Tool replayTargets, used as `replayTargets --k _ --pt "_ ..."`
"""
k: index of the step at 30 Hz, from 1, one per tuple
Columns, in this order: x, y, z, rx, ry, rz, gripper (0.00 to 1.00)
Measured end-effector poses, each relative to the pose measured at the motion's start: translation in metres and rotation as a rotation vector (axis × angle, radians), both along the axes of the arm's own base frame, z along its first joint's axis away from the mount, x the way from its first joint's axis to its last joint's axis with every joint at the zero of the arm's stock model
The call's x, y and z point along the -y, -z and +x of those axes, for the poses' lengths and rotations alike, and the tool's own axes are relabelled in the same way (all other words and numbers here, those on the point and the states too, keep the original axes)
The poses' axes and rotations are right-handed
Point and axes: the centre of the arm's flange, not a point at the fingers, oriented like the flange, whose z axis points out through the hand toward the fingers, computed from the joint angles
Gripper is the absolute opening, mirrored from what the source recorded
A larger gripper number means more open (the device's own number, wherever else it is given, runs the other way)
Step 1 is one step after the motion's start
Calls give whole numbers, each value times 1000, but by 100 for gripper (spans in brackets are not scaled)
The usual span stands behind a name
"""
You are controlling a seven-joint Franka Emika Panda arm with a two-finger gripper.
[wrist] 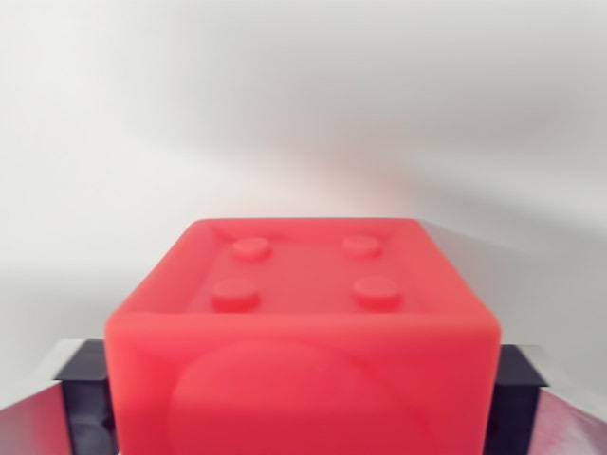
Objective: Destack cube
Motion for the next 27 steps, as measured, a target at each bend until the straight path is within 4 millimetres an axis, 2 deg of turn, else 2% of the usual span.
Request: replayTargets --k 21,27 --pt "0 0 0 0 0 0 100" --pt "0 -6 1 3 0 0 100"
